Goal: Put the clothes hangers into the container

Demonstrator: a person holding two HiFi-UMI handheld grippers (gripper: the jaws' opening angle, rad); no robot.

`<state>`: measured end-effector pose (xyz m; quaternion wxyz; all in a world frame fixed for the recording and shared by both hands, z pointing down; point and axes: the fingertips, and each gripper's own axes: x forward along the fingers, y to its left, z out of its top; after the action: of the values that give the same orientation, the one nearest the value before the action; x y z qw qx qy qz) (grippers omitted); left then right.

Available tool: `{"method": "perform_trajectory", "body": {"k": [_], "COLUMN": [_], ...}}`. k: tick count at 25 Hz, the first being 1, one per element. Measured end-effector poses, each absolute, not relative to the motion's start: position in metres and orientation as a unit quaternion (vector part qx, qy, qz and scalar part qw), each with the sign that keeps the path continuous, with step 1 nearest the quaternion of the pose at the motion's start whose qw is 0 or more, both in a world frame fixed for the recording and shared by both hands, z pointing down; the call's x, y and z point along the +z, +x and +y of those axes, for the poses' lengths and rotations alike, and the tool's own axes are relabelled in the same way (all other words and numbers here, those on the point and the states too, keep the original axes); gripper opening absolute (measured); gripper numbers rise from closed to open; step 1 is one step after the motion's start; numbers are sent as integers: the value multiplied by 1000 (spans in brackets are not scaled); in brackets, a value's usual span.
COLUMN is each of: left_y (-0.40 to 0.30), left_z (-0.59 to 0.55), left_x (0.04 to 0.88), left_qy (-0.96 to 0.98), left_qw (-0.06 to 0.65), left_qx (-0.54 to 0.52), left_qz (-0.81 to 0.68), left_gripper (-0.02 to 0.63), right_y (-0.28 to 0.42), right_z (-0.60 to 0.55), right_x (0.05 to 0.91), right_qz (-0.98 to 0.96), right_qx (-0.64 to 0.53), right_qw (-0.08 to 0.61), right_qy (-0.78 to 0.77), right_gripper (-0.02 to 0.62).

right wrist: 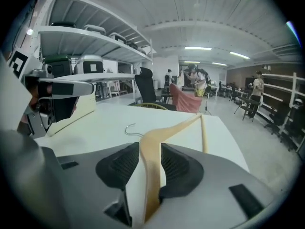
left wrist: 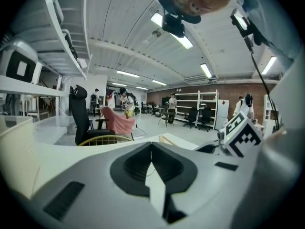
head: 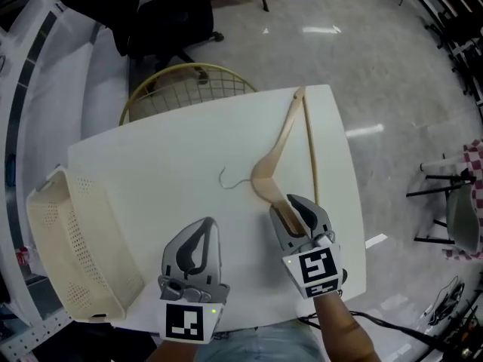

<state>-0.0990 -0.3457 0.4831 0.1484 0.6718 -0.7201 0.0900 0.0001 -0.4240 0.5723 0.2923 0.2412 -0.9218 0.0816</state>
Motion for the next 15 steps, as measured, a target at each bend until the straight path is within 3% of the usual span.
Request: {"method": "perform_trajectory", "body": {"k": [7,15], "left_y": [-103,-113], "left_z": [-348,-344], "left_x": [508,511], "left_qy": [667,658], "left_qw": [176,180], "left_qx": [94,93], "left_qz": [-718,-725], "left_gripper": [12,12], "right_y": [1,-1], "right_z": [-424,-425], "right_x": [608,614], "right_qz": [-902,-896], "right_qx": [88,105], "right_qw": [355,371], "right_qy": [230,222], "right_gripper": [179,181]}}
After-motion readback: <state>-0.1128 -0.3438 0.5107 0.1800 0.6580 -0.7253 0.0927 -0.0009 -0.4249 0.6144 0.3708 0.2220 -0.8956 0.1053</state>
